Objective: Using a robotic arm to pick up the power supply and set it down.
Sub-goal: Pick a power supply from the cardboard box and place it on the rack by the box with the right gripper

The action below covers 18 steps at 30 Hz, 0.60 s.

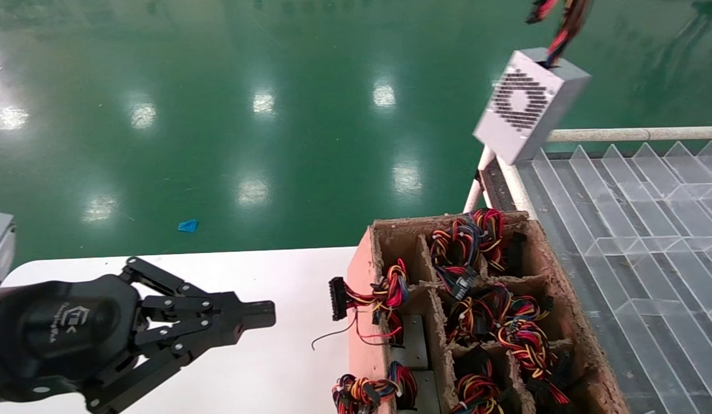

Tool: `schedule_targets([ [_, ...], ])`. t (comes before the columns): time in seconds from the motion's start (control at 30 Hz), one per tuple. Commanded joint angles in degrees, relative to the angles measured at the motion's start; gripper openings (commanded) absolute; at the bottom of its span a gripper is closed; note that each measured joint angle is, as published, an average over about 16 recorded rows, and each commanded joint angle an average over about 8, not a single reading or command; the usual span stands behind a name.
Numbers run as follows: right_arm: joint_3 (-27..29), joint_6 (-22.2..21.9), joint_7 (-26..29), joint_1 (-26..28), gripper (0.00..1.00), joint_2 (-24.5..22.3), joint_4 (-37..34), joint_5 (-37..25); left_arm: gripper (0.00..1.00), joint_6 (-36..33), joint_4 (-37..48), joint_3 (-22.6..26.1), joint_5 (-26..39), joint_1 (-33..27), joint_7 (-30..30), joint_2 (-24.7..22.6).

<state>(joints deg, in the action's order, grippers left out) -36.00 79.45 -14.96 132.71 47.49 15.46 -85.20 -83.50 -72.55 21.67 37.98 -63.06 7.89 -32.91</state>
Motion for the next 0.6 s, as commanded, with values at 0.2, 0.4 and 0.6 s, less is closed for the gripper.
schedule_targets([
  [0.2,-1.44,-8.59,-3.31,1.61,0.00,-0.85,-7.97,-3.58,0.00,0.00,0.00,0.00,0.00,0.00,0.00,0.00],
  [0.4,-2.08,-18.10,-4.64,0.49,0.00,-0.68,-11.88,-5.04,0.00,0.00,0.00,0.01,0.00,0.00,0.00,0.00],
  [0.6,-2.08,-24.09,-5.38,-1.69,0.00,0.06,-14.21,-5.17,0.00,0.00,0.00,0.01,-0.01,0.00,0.00,0.00],
])
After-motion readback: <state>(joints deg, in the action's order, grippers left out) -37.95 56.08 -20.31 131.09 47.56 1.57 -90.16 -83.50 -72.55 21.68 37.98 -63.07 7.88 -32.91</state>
